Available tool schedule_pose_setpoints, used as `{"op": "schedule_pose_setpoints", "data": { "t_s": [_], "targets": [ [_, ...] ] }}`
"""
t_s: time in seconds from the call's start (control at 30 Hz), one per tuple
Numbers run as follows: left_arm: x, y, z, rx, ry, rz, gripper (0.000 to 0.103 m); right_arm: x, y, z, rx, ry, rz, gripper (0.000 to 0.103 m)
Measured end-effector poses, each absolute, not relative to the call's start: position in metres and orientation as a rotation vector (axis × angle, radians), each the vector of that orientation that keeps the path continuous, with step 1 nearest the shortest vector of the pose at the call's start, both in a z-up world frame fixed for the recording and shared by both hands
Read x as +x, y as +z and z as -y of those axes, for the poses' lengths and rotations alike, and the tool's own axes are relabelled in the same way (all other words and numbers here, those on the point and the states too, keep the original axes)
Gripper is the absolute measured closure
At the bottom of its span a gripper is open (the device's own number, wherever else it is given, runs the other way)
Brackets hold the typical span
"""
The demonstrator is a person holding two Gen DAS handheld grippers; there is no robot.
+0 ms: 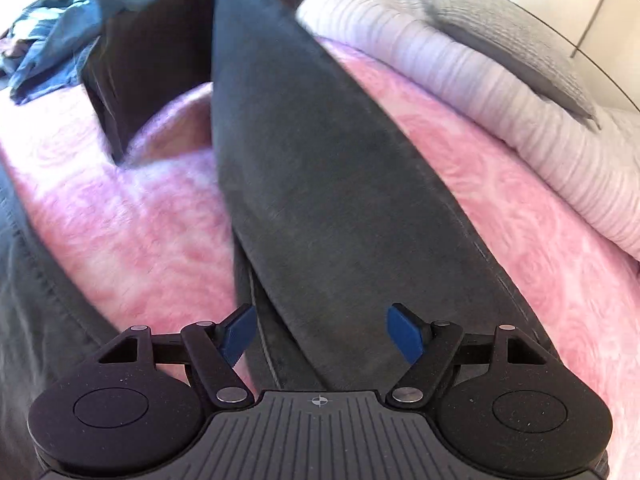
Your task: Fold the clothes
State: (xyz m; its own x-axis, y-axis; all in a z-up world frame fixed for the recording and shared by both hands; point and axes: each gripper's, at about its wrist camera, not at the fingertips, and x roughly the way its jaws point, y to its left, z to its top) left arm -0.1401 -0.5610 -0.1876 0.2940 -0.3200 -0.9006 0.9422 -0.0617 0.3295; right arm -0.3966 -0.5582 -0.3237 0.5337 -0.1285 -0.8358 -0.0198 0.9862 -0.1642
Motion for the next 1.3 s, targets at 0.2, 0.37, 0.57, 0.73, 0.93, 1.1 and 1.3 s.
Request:
{"op": "schedule_pose_setpoints", "data": {
  "t_s": [0.2,0.37,0.57,0.73,0.93,1.1,1.3],
  "targets": [
    [-0.126,-0.197,0.58,1.237,-1.301,-0.706,0.054,-0.375,-0.319,0.541,-0.093,0.014,-0.973,0.028],
    [-0.122,-0.168,0.602,1.086,-1.545,-0.686,0.062,-0.318,-0.297,0.539,-0.039,0.174,-0.85,0.028],
    [-0.092,-0.131,0.57,0.753,-1.477,-0.714,0.055,-0.219,-0.304,0.561,-0.176,0.085,-0.826,0.028],
    [-0.127,-0.166,0.504,0.82,-1.437,-0.695,0.042,-0.206,-0.289,0.597,0.015,-0.099,-0.764,0.028],
    [-0.233,-0.255,0.461,0.915,-1.457,-0.644,0.041,-0.277,-0.278,0.594,0.263,-0.055,-0.769,0.028],
    [-0.292,-0.298,0.482,0.834,-1.292,-0.552,0.041,-0.351,-0.28,0.589,0.316,-0.175,-0.879,0.028],
    [-0.289,-0.31,0.513,0.783,-1.043,-0.564,0.084,-0.401,-0.289,0.582,0.308,-0.228,-0.977,0.028]
  ]
}}
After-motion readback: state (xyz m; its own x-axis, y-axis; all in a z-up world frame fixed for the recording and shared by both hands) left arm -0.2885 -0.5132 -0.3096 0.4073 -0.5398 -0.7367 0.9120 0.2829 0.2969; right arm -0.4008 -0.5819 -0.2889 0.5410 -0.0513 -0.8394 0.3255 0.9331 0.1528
